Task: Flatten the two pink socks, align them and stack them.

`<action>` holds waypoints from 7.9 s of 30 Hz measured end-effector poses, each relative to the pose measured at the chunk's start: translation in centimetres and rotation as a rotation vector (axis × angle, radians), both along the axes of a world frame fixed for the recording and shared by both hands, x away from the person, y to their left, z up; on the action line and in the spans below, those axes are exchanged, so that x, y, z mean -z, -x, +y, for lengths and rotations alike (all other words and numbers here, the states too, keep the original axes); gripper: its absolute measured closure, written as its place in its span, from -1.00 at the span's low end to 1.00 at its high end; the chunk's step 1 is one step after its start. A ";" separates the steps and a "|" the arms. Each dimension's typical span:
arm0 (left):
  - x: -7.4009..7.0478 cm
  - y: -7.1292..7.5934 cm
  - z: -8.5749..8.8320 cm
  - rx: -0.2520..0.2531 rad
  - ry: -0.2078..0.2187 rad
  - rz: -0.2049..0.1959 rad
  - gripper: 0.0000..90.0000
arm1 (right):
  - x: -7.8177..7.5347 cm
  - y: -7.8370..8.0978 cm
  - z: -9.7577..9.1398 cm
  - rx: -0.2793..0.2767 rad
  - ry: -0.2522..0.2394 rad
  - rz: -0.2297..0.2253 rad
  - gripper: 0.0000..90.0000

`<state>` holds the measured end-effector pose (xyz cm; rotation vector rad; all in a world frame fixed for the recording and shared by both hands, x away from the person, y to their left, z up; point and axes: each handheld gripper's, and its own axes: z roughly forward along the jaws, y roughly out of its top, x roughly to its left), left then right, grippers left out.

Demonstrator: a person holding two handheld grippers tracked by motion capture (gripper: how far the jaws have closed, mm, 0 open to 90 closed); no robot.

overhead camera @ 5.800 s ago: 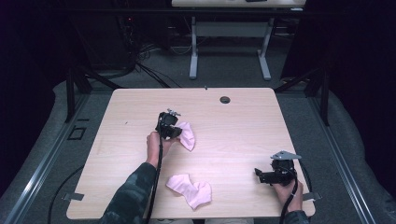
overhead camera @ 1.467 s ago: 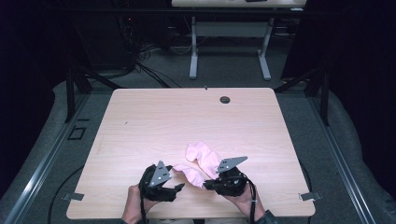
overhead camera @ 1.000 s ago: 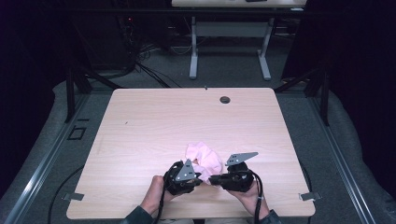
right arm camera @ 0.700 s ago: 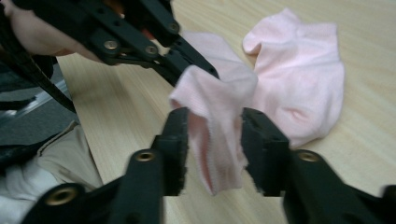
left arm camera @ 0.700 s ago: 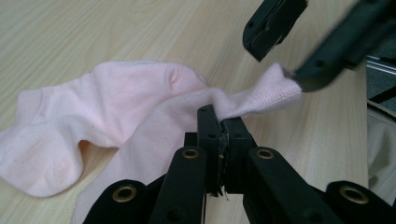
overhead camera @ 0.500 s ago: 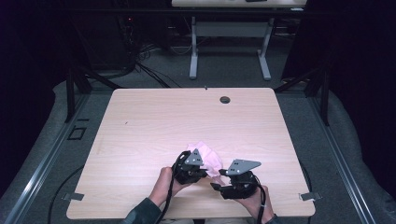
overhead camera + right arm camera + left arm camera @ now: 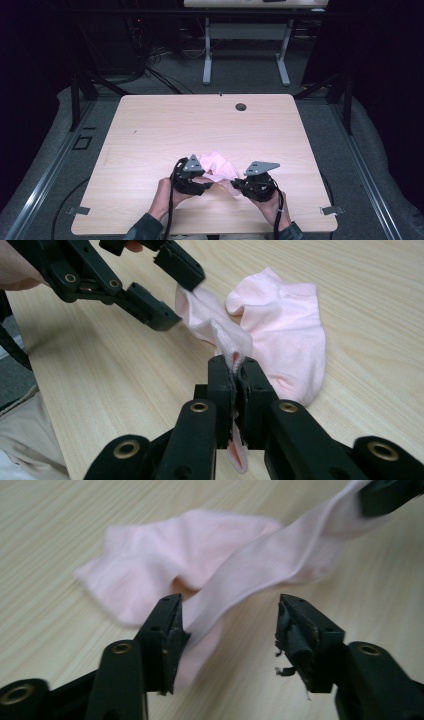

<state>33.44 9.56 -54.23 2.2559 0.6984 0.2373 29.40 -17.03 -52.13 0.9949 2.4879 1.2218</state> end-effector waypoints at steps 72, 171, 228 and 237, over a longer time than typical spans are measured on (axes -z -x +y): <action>-1.7 4.1 1.1 -0.205 -0.057 0.079 -0.66 | 3.7 0.1 -8.1 0.265 0.046 0.043 -0.76; -12.1 -3.4 -13.1 -0.038 0.149 0.109 0.84 | 4.1 -3.5 -3.0 0.364 -0.084 -0.077 0.51; -1.5 5.1 1.1 -0.252 0.006 0.156 0.03 | 3.4 2.5 0.0 0.036 0.102 0.150 0.44; -0.5 5.1 -1.8 -0.210 -0.197 0.067 0.14 | 4.2 2.4 0.7 0.049 0.171 0.143 0.73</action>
